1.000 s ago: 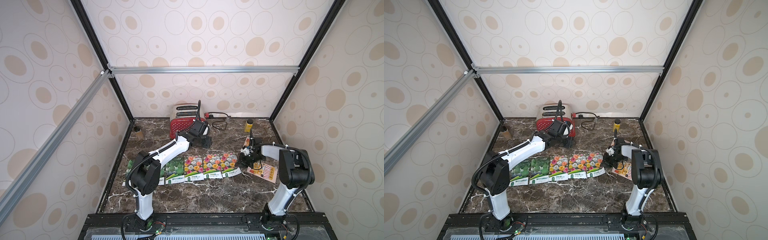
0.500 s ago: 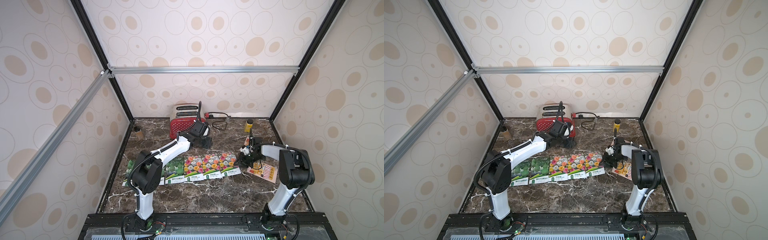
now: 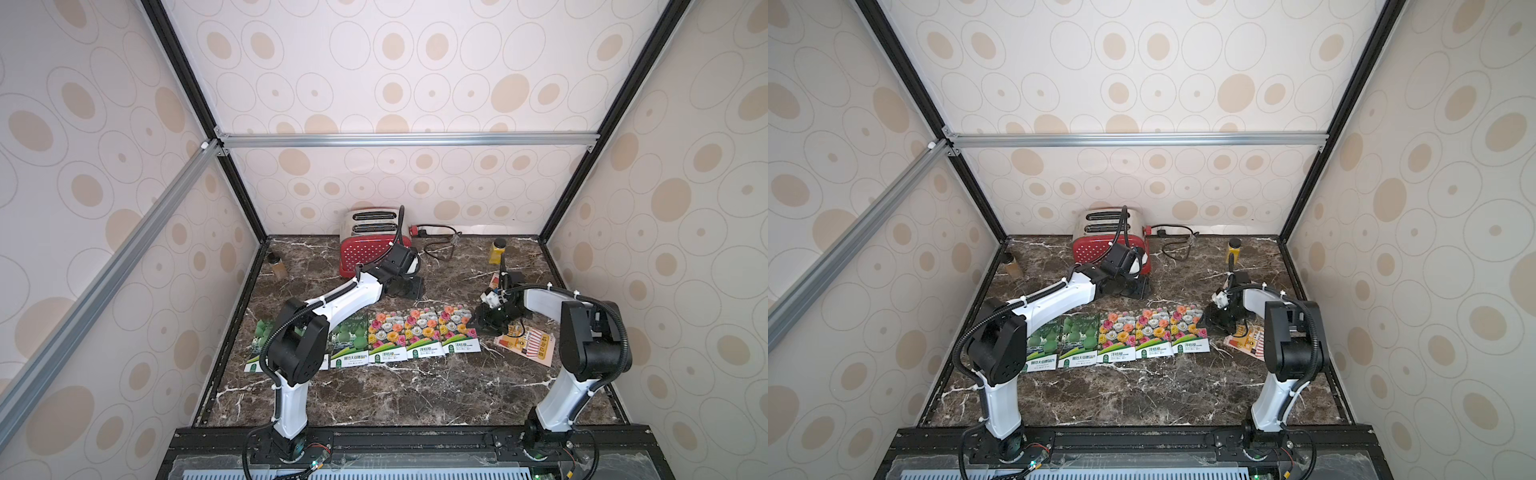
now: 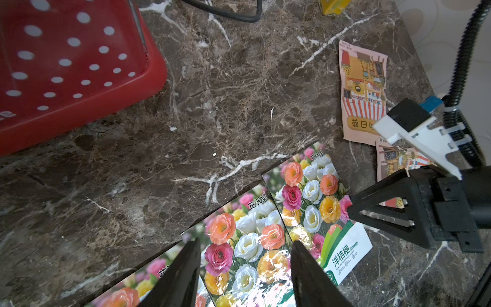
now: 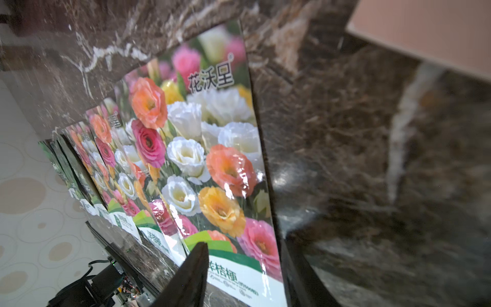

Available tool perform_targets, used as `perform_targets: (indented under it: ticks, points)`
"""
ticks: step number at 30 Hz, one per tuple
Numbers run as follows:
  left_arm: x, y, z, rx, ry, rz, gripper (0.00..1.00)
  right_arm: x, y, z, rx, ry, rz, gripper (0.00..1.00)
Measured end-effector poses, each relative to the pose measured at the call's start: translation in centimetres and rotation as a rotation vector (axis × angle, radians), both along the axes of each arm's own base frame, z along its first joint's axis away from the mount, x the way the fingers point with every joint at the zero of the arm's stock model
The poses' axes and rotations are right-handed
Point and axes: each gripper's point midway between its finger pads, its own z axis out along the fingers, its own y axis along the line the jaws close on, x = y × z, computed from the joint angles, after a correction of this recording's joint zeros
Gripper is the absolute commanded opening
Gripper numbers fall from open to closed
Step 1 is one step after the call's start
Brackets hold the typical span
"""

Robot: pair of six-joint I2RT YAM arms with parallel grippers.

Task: Arrange the seed packets in a row
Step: Place the seed packet at the center of the board, then pick up the seed packet from the center of the board.

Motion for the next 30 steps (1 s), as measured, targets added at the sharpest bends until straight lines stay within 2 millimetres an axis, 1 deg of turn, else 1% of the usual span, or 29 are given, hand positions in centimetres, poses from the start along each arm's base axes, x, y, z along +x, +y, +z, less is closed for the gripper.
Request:
perform_targets:
  ticks: [4,8,10,12,14,15,17,19,20,22,24,27,30]
  points:
    - [0.1,-0.2,-0.1,-0.005,0.003,-0.005,0.58,0.1,-0.6,0.1,-0.042,-0.006,-0.005,0.58]
    - [0.2,-0.6,-0.3,-0.01,0.011,-0.011,0.61,0.0,-1.9,0.4,-0.113,-0.015,-0.022,0.59]
    - [0.5,-1.1,-0.1,-0.022,0.011,-0.022,0.61,0.1,-2.8,1.0,-0.146,-0.029,-0.044,0.62]
    - [1.2,-2.1,0.1,-0.033,0.005,-0.036,0.61,0.4,-4.1,2.2,-0.185,-0.063,-0.082,0.64]
    - [2.0,-3.8,0.3,-0.041,-0.002,-0.062,0.61,0.8,-5.6,3.5,-0.215,-0.103,-0.131,0.65]
    - [2.6,-5.1,0.4,-0.048,-0.013,-0.08,0.61,1.0,-6.6,4.2,-0.226,-0.121,-0.168,0.65]
    - [3.5,-7.8,0.4,-0.059,-0.025,-0.123,0.6,1.4,-8.7,4.9,-0.24,-0.139,-0.241,0.65]
    - [4.2,-11.3,0.0,-0.078,-0.045,-0.179,0.61,1.8,-10.9,5.1,-0.239,-0.138,-0.316,0.65]
    - [4.2,-12.7,-0.5,-0.084,-0.051,-0.204,0.61,2.0,-11.7,5.1,-0.234,-0.136,-0.342,0.65]
    - [3.6,-15.0,-2.1,-0.087,-0.043,-0.252,0.63,2.3,-13.3,5.0,-0.223,-0.135,-0.403,0.65]
    - [2.9,-16.3,-4.0,-0.082,-0.021,-0.282,0.61,2.6,-14.4,4.8,-0.216,-0.136,-0.442,0.65]
    - [1.7,-17.5,-6.7,-0.07,0.013,-0.316,0.61,3.3,-14.8,4.4,-0.193,-0.132,-0.467,0.65]
    - [1.8,-17.6,-8.7,-0.061,0.032,-0.319,0.61,4.3,-14.9,3.9,-0.17,-0.13,-0.481,0.65]
